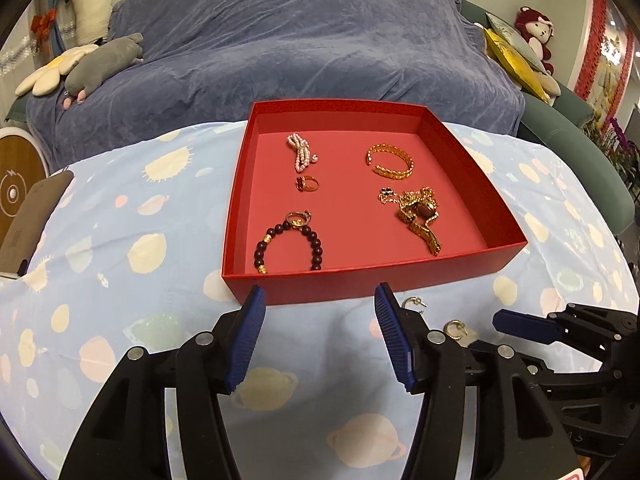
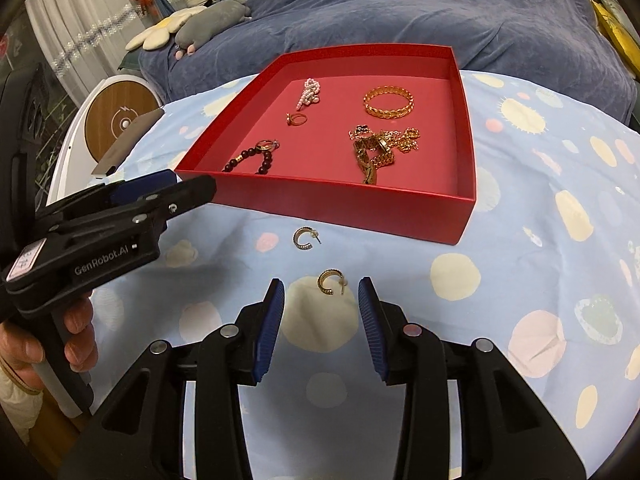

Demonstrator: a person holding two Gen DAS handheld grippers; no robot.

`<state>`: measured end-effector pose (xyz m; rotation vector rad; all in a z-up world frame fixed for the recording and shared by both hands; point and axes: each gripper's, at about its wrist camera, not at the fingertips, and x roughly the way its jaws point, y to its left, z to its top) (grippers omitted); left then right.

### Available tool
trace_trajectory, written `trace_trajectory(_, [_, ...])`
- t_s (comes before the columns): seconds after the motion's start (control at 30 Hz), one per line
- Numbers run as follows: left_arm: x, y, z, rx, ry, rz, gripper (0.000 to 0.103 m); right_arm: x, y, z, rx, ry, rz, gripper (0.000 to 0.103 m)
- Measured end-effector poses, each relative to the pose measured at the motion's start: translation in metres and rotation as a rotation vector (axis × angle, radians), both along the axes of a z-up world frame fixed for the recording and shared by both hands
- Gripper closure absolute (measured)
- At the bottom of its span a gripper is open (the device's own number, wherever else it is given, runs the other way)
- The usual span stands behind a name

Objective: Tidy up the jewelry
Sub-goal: 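Withdraw both tools from the box toward the two gold hoop earrings, then grasp one gold hoop earring with the right tool while the left tool grasps the other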

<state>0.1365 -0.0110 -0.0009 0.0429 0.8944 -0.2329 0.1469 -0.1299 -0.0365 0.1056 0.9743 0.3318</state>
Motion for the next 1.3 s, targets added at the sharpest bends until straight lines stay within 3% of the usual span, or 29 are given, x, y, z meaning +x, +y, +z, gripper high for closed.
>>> trace_trajectory(0.47, [-0.006,-0.004,-0.015,0.016,0.042,-0.037,0.049,0.009,0.013,-0.016,-0.053,0.007,0.007,0.068])
trace_trajectory(0.63, [-0.007,-0.005,-0.018,0.011,0.054,-0.039,0.049,0.013,0.015,-0.021,-0.075,0.015,0.004,0.081])
trace_trajectory(0.93, [-0.003,-0.011,-0.022,-0.001,0.067,-0.053,0.049,0.013,0.012,-0.020,-0.086,0.006,0.005,0.093])
trace_trajectory(1.3, [0.001,-0.038,-0.030,-0.017,0.092,-0.099,0.048,0.007,-0.009,-0.010,-0.069,-0.008,-0.033,0.093])
